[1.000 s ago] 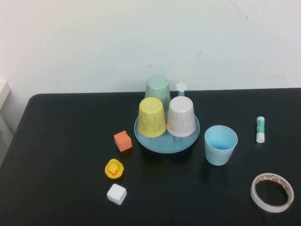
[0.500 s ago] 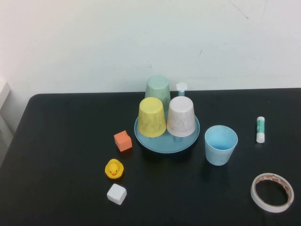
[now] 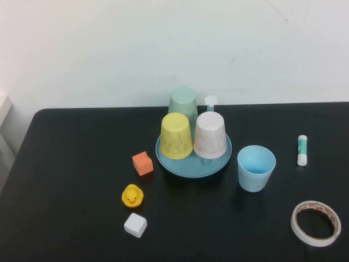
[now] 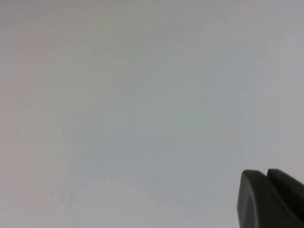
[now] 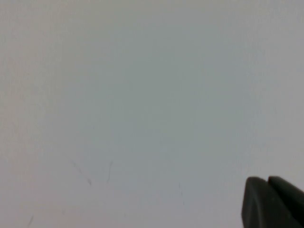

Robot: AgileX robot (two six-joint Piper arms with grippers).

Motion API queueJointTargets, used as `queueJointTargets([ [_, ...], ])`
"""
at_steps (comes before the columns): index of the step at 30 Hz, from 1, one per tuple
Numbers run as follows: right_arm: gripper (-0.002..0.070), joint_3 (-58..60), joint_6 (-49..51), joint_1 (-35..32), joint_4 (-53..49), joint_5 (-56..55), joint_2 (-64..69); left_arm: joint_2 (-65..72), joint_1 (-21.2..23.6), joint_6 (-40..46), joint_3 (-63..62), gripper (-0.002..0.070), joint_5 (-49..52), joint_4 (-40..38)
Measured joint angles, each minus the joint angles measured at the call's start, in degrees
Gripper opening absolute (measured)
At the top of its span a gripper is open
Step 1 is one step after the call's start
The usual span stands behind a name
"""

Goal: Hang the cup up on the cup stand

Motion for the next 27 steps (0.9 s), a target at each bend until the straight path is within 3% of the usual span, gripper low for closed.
queueJointTargets([
  [3, -0.0001, -5.1, -0.2, 0.0, -0.3, 12.7, 0.0, 0.0, 0.0, 0.0, -2.1, -0.0001, 9.1, 0.5],
  [6, -0.0001, -12.0, -0.3, 0.0, -0.5, 25.7, 2.2, 0.0, 0.0, 0.2, -9.7, -0.0001, 29.2, 3.6],
  [7, -0.0001, -16.4, -0.3, 0.0, -0.5, 32.7, 5.8, 0.7, 0.0, 0.2, -16.0, -0.0001, 40.6, 5.0],
  [11, -0.0001, -25.2, -1.3, 0.0, -0.1, 40.8, 14.7, 5.8, 0.0, 2.1, -25.1, -0.0001, 57.0, 6.9],
  [18, -0.0001, -36.9, -15.6, 0.0, 10.3, 51.1, 35.2, 13.3, 0.0, 2.6, -26.7, -0.0001, 63.8, 7.2],
  [27, -0.0001, -50.1, -49.6, 3.8, 40.2, 55.3, 66.3, 15.7, 0.0, 2.6, -20.5, -0.0001, 61.5, 6.6],
])
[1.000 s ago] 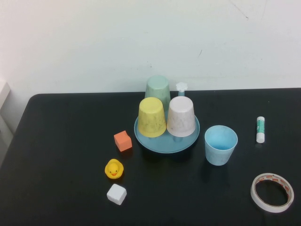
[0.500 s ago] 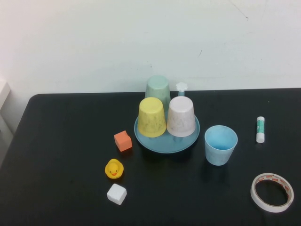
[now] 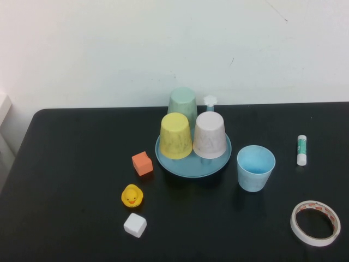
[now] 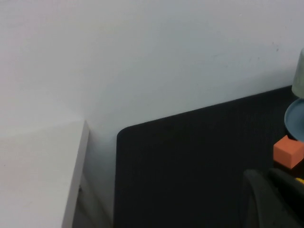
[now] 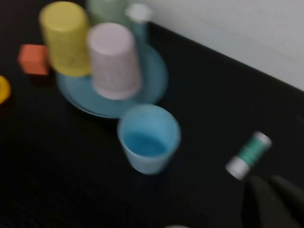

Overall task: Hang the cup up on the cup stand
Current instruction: Pick up the cup from the table

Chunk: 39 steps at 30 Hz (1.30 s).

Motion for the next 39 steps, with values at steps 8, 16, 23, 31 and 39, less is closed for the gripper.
queueJointTargets([
  [8, 0.0005, -12.4, -8.0, 9.0, 5.6, -1.0, 26.3, 0.0, 0.0, 0.0, 2.2, -0.0001, -3.5, -1.5],
  [16, 0.0342, -27.9, -2.9, 9.4, 1.7, 3.8, 47.8, 0.0, 0.0, 0.0, 2.2, -0.0001, -3.2, -2.2],
  [23, 0.046, -36.4, 1.7, 9.4, -2.9, 6.8, 57.3, 0.0, 0.0, 0.0, 2.3, -0.0001, -2.7, -2.3],
  [31, 0.0328, -37.2, 2.9, 9.4, -5.3, 8.0, 60.4, 0.0, 0.0, 0.0, 5.3, -0.0001, -7.6, -6.2],
  [39, 0.0039, -39.4, 4.4, 9.4, -7.2, 12.1, 60.8, 0.0, 0.0, 0.0, 5.2, 0.0001, -15.0, -20.7],
])
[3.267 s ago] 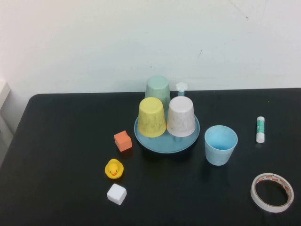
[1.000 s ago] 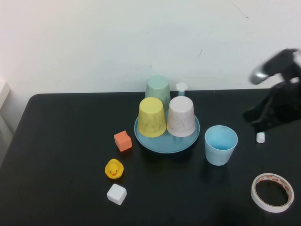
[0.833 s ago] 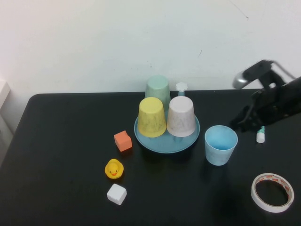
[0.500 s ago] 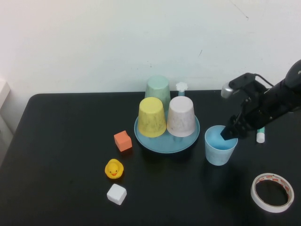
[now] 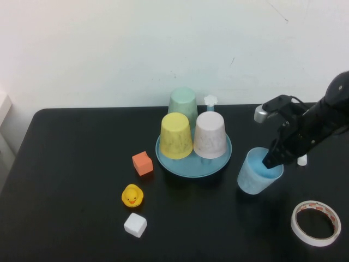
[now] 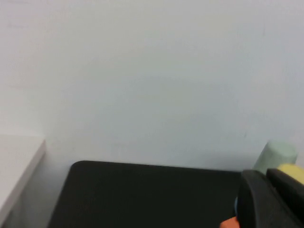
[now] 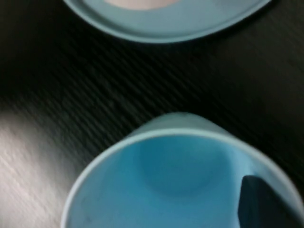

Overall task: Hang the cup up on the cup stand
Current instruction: Pick up the cup from the table, then adjust the cup with two arms

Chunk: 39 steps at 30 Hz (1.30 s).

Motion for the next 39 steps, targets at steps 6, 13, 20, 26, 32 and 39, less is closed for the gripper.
queueJointTargets([
  [6, 0.0022, -1.6, 9.3, 0.0, -14.5, 5.0, -5.6, 0.0, 0.0, -4.9, -4.2, 0.0196, 0.9, -7.9],
  [13, 0.002, -1.2, 14.2, 0.0, -17.5, 1.5, -19.6, 0.0, 0.0, -15.3, -8.5, 0.0637, 4.8, -34.6],
  [20, 0.002, 6.3, -3.2, 3.6, 14.4, -10.7, -31.4, 0.0, 0.0, -16.9, -8.5, 0.0689, 11.5, -61.7],
  [26, 0.002, 14.0, -29.0, 13.6, 55.7, -12.0, -33.7, 0.0, 0.0, -17.2, -8.5, 0.0692, 13.5, -69.3],
  [32, 0.002, 15.9, -39.8, 29.6, 65.2, -16.6, -33.6, 0.0, 0.0, -17.3, -8.6, 0.0692, 14.7, -70.1],
  [39, 0.0019, 13.2, -45.0, 40.9, 65.8, -18.0, -33.6, 0.0, 0.0, -17.3, -8.6, 0.0692, 15.0, -70.1],
])
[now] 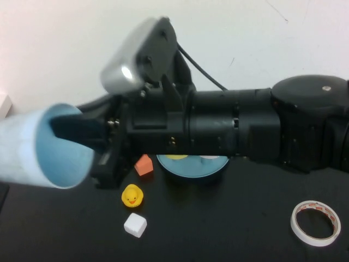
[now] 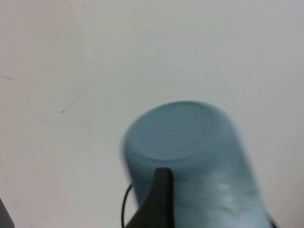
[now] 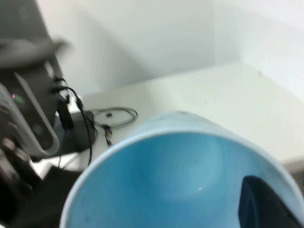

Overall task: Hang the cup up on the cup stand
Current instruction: Adjust the cup with two arms

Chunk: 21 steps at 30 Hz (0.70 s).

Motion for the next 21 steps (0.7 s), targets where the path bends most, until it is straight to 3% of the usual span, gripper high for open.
queueJointTargets([
  [17, 0.0019, -2.4, -3.1, 5.9, 0.7, 2.8, 1.8, 0.0, 0.0, 0.6, 0.0, 0.0691, 0.0, 0.0],
  [21, 0.0019, -2.4, -5.5, 6.0, 0.8, 3.7, 1.8, 0.0, 0.0, 3.0, 0.0, 0.0627, 0.0, 0.0],
])
